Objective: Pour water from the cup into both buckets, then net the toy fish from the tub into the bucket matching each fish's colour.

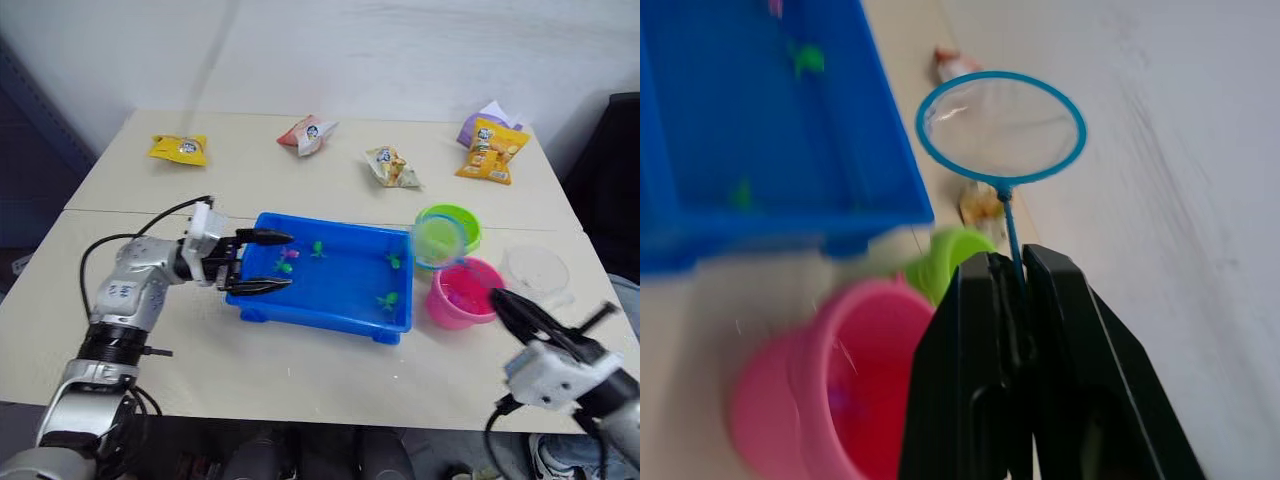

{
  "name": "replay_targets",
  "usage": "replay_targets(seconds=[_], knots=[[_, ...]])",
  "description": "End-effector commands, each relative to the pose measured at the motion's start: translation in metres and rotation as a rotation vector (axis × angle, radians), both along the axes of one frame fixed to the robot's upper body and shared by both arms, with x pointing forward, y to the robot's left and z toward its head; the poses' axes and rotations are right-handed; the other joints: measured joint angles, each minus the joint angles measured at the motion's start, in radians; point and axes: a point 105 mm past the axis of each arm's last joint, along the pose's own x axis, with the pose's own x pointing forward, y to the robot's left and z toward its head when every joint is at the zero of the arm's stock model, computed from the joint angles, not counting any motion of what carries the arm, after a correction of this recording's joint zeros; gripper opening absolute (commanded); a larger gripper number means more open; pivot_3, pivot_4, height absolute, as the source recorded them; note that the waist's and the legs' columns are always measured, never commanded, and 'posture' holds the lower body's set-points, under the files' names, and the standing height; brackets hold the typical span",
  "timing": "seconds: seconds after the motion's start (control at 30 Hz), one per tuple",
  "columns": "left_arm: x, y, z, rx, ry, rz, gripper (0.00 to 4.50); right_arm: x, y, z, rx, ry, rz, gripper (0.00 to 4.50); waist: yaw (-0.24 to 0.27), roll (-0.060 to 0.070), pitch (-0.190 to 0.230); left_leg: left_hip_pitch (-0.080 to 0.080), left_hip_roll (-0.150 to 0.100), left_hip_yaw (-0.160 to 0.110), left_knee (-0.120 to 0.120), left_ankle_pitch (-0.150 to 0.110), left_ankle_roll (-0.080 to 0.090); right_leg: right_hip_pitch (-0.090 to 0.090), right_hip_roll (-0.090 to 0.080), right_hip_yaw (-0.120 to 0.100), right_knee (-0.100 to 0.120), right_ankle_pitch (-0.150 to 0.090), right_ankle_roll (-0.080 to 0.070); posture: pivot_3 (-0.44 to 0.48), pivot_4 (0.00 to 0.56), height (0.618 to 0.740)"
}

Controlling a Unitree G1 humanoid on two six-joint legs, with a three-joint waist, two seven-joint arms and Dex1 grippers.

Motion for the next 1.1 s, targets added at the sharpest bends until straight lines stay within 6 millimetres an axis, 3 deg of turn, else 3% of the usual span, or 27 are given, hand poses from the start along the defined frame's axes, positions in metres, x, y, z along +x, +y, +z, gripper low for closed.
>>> replay_targets(seconds=[0.03,0.1,0.17,0.4,0.67,0.83,1.1], knots=[[-0.002,0.017,0.008,-0.03,-0.003,0.055,4.43,0.009,0.022,0.003,0.172,0.164,0.098,0.0,0.007,0.0,0.0,0.0,-0.001,0.0,0.0,0.0,0.0,0.0,-0.001,0.0,0.0,0.0,0.0,0.0,0.15,0.738],[-0.005,0.031,0.008,-0.025,0.023,0.102,4.43,0.011,0.047,-0.014,0.252,0.432,0.217,0.0,0.01,0.0,0.0,-0.001,-0.001,-0.002,0.0,-0.001,0.001,0.0,-0.001,-0.001,0.0,0.0,0.0,0.0,0.15,0.738],[-0.012,0.049,0.003,0.027,0.031,0.153,4.43,0.022,0.064,-0.024,0.221,0.584,0.272,0.0,0.006,-0.001,0.0,-0.002,0.0,-0.004,0.0,-0.001,0.001,0.0,-0.002,-0.002,-0.002,0.0,0.0,0.0,0.15,0.738],[-0.025,0.089,0.004,0.096,0.005,0.322,4.43,0.066,0.098,-0.04,0.084,0.689,0.311,0.0,0.01,-0.001,0.001,-0.005,-0.001,-0.006,-0.001,-0.001,0.002,-0.001,-0.003,-0.005,-0.004,-0.001,-0.001,0.0,0.15,0.738],[-0.027,0.093,0.008,0.107,-0.005,0.402,4.43,0.106,0.112,-0.05,0.06,0.713,0.249,0.0,0.007,-0.001,0.001,-0.009,-0.002,-0.006,0.0,-0.002,0.003,-0.003,-0.006,-0.008,-0.006,0.0,-0.001,0.0,0.15,0.738],[-0.027,0.086,0.01,0.093,-0.012,0.404,4.43,0.125,0.113,-0.042,0.146,0.713,0.211,0.0,0.004,-0.001,0.001,-0.009,-0.002,-0.006,0.0,-0.002,0.003,-0.004,-0.005,-0.009,-0.005,0.0,-0.001,0.0,0.15,0.738],[-0.027,0.084,0.009,0.087,-0.011,0.407,4.43,0.124,0.113,-0.056,0.15,0.822,0.174,0.0,0.006,-0.001,0.001,-0.01,-0.002,-0.006,0.0,-0.002,0.003,-0.004,-0.005,-0.009,-0.005,0.0,-0.001,0.0,0.15,0.738]])
